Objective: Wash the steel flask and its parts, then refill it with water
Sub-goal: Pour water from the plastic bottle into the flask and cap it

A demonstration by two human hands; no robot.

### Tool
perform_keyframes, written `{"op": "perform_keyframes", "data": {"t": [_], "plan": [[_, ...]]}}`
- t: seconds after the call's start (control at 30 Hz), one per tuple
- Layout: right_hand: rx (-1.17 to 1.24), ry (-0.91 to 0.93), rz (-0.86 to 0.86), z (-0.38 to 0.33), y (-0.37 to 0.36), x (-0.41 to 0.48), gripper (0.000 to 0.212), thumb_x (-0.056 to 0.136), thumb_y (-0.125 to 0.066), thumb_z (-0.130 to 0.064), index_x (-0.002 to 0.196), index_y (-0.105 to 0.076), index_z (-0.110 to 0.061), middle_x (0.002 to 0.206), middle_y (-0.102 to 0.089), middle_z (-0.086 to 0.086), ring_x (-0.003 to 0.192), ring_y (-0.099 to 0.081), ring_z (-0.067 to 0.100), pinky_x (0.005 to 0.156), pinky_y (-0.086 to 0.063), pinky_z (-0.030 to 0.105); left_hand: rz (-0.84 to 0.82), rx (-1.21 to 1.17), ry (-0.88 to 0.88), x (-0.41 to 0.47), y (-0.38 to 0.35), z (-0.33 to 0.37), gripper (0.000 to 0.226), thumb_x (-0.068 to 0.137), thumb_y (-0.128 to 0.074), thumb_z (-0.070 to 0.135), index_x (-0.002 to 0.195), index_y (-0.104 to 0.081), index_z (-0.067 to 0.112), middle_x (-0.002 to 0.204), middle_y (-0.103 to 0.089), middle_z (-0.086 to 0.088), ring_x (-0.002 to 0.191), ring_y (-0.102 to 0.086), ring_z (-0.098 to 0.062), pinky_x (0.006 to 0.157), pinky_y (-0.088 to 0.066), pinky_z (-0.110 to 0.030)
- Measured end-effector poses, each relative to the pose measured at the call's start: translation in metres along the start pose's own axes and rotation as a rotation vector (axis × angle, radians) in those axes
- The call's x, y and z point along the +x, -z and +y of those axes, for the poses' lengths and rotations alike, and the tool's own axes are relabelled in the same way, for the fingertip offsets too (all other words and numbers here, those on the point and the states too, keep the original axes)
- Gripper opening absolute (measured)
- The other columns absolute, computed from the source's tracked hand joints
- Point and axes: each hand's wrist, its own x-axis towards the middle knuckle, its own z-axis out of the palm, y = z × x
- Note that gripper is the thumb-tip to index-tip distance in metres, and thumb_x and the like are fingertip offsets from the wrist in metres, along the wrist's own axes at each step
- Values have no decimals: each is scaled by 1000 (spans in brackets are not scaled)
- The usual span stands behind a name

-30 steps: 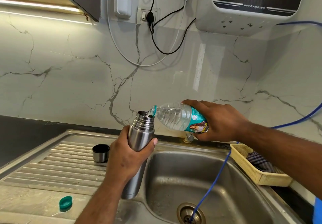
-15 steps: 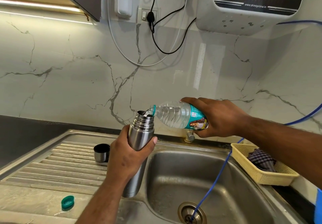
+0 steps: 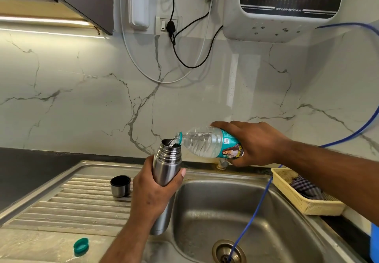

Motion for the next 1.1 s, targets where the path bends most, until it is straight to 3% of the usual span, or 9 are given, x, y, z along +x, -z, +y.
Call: {"op": "perform_keyframes", "data": {"t": [0.17, 0.63, 0.83, 1.1], "plan": [[-10, -3, -13, 2, 4, -5, 98, 86, -70, -61, 159, -5, -44, 148, -49, -12, 123, -55, 11, 90, -51, 27, -7, -25, -3, -4, -6, 5, 69, 62, -69, 71, 120, -48, 40, 98, -60, 20, 82, -63, -5, 64, -46, -11], [18, 15, -25, 4, 3, -9, 98, 86, -69, -63, 158, -4, -46, 150, -46, -13, 123, -55, 10, 94, -53, 30, -19, -43, -33, -5, -9, -1, 75, 63, -75, 69, 125, -55, 32, 102, -67, 14, 86, -67, -6, 73, -55, -21], [14, 28, -20, 5, 3, -6, 97, 86, -69, -64, 157, -4, -47, 149, -47, -13, 124, -54, 11, 96, -53, 31, -17, -51, -30, -5, -9, -3, 77, 62, -75, 69, 126, -55, 30, 105, -67, 13, 89, -67, -7, 73, -53, -19], [7, 34, -12, 11, 4, -6, 97, 85, -67, -66, 156, -2, -49, 149, -47, -15, 124, -53, 9, 95, -52, 29, 12, -76, -10, -6, -9, -5, 69, 61, -75, 68, 120, -51, 41, 104, -65, 16, 88, -66, -6, 71, -53, -19]]}}
